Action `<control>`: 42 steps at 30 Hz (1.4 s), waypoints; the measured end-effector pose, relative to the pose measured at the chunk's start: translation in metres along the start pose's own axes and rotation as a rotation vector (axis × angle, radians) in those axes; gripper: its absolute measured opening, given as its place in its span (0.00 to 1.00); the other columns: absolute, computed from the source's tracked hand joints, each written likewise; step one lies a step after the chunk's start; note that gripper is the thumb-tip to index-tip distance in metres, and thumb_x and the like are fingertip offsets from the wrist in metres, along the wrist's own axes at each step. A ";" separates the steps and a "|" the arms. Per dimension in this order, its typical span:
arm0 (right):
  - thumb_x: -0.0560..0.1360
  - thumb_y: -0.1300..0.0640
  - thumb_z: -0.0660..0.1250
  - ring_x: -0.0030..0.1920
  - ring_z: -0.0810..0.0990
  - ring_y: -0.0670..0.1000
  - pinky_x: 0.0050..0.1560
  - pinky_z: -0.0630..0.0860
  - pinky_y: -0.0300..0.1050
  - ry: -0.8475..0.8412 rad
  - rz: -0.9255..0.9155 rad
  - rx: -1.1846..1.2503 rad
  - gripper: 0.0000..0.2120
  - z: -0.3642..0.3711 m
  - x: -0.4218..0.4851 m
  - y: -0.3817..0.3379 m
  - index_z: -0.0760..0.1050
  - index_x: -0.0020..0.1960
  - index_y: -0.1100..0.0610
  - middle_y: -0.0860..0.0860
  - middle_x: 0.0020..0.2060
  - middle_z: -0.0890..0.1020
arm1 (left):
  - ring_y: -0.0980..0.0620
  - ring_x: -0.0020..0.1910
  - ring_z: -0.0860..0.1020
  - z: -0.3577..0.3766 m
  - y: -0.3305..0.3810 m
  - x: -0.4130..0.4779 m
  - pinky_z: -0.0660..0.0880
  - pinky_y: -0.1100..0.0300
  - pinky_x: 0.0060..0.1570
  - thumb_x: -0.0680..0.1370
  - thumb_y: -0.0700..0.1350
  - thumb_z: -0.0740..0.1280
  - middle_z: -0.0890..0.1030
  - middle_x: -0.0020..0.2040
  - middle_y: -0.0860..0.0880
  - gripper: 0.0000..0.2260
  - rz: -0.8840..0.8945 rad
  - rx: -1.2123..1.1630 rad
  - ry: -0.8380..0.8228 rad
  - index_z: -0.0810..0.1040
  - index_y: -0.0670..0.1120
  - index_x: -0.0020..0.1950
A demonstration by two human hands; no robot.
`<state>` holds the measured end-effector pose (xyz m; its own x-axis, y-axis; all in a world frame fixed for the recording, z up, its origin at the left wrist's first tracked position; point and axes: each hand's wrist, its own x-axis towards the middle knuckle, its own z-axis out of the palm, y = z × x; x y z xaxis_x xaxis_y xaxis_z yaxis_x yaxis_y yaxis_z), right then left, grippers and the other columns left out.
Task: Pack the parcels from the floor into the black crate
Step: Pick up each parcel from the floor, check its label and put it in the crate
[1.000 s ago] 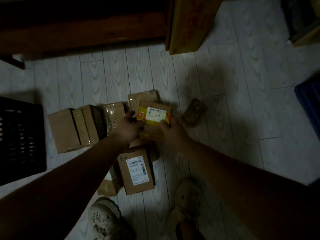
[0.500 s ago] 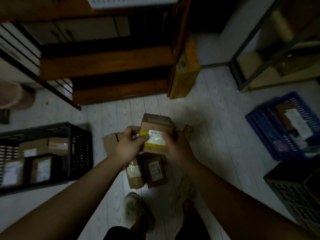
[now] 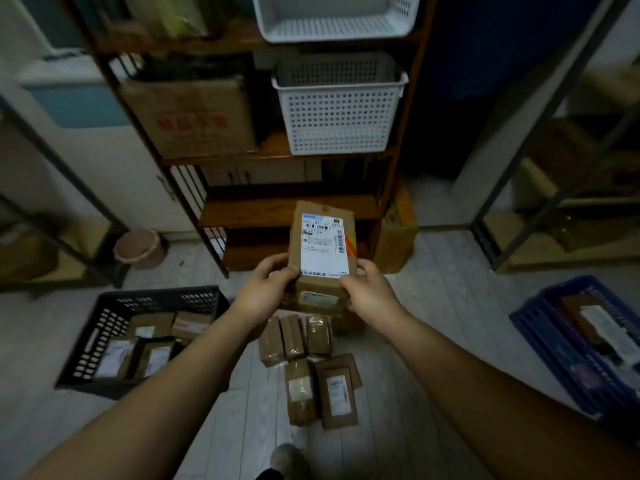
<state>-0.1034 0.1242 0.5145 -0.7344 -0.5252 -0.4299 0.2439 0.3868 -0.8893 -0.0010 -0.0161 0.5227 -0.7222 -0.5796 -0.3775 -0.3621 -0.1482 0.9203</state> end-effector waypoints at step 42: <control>0.79 0.53 0.61 0.61 0.73 0.46 0.61 0.74 0.47 -0.297 -0.344 -0.198 0.28 0.499 0.013 -0.142 0.53 0.75 0.42 0.46 0.68 0.70 | 0.47 0.52 0.77 -0.503 -0.006 -0.002 0.77 0.52 0.41 0.76 0.44 0.66 0.74 0.59 0.49 0.31 -0.087 -0.115 0.164 0.55 0.59 0.74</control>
<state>0.1683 -0.3157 0.5577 -0.5321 -0.8299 -0.1678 -0.1272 0.2743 -0.9532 0.2995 -0.4174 0.5701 -0.5822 -0.6816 -0.4432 -0.3424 -0.2889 0.8940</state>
